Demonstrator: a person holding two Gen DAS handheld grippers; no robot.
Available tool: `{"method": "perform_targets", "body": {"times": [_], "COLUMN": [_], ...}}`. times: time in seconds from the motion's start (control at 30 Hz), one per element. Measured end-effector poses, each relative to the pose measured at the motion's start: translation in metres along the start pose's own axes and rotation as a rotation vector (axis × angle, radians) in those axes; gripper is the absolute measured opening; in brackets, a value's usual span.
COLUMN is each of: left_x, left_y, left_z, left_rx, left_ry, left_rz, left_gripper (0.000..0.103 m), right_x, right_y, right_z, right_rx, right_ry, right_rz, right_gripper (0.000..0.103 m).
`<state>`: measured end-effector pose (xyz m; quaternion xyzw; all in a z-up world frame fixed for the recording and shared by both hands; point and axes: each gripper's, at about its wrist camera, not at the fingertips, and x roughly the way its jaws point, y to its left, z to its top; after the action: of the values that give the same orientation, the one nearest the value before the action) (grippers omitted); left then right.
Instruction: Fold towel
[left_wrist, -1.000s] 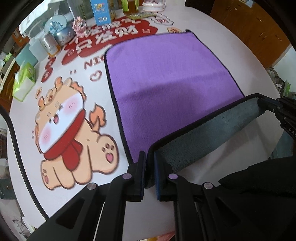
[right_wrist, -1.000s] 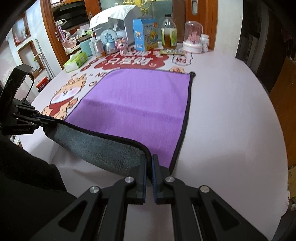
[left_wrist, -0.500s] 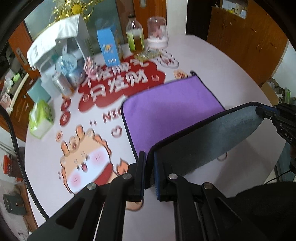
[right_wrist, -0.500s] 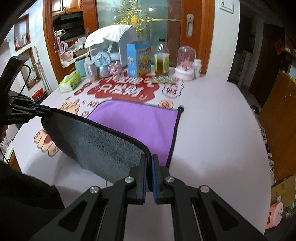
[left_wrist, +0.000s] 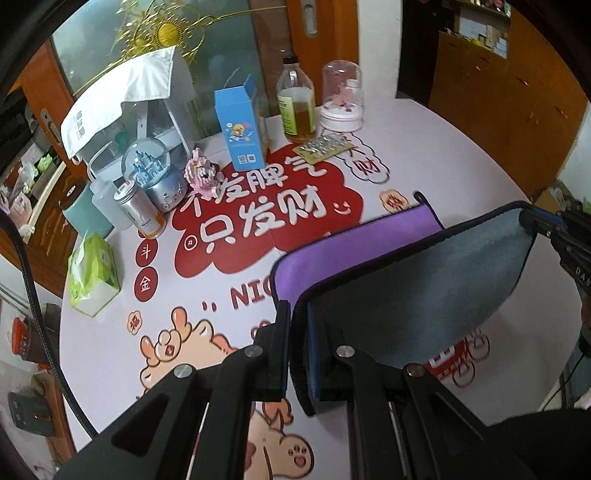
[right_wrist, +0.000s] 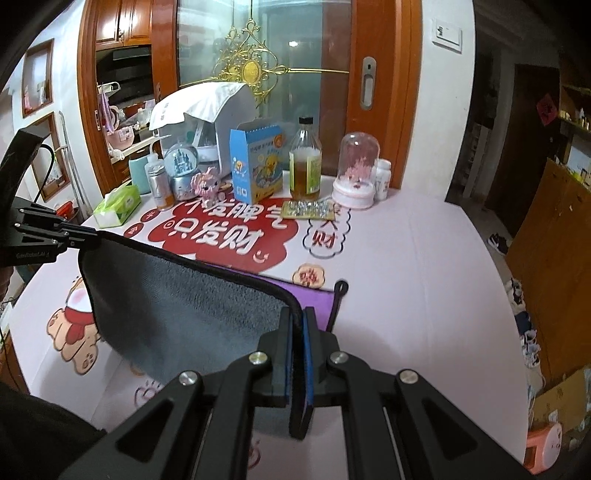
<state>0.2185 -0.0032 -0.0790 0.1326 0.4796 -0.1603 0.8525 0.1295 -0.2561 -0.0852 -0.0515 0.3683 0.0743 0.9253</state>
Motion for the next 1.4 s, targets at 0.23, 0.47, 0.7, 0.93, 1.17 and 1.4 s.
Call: {"method": "perform_targets", "body": {"times": [0.23,0.47,0.7,0.93,1.17,1.4], "left_x": [0.041,0.094,0.128,0.136,0.114,0.076], "left_y": [0.021,0.029,0.032,0.032,0.036,0.032], "left_z": [0.015,0.024,0.031,0.031,0.028,0.019], "left_rx": [-0.078,-0.108,-0.161,-0.19,-0.249,-0.26], "left_ry": [-0.01,0.033,0.059,0.075,0.052,0.01], "left_rz": [0.007,0.012,-0.014,0.005,-0.003,0.045], "left_gripper": [0.007,0.007,0.01,0.032,0.055,0.08], "right_x": [0.04,0.084,0.118,0.135,0.12,0.092], "right_y": [0.001,0.001,-0.006,-0.018,-0.025,-0.025], "right_z": [0.013,0.015,0.01,0.008,0.01,0.011], "right_rx": [-0.012,-0.028,-0.007,0.06,0.105,0.147], "right_ry": [-0.039,-0.025,0.002,0.047,0.032,0.01], "right_rz": [-0.05,-0.085,-0.127,-0.139,-0.161,-0.155], "right_gripper": [0.005,0.005,0.006,0.028,0.048,0.06]}}
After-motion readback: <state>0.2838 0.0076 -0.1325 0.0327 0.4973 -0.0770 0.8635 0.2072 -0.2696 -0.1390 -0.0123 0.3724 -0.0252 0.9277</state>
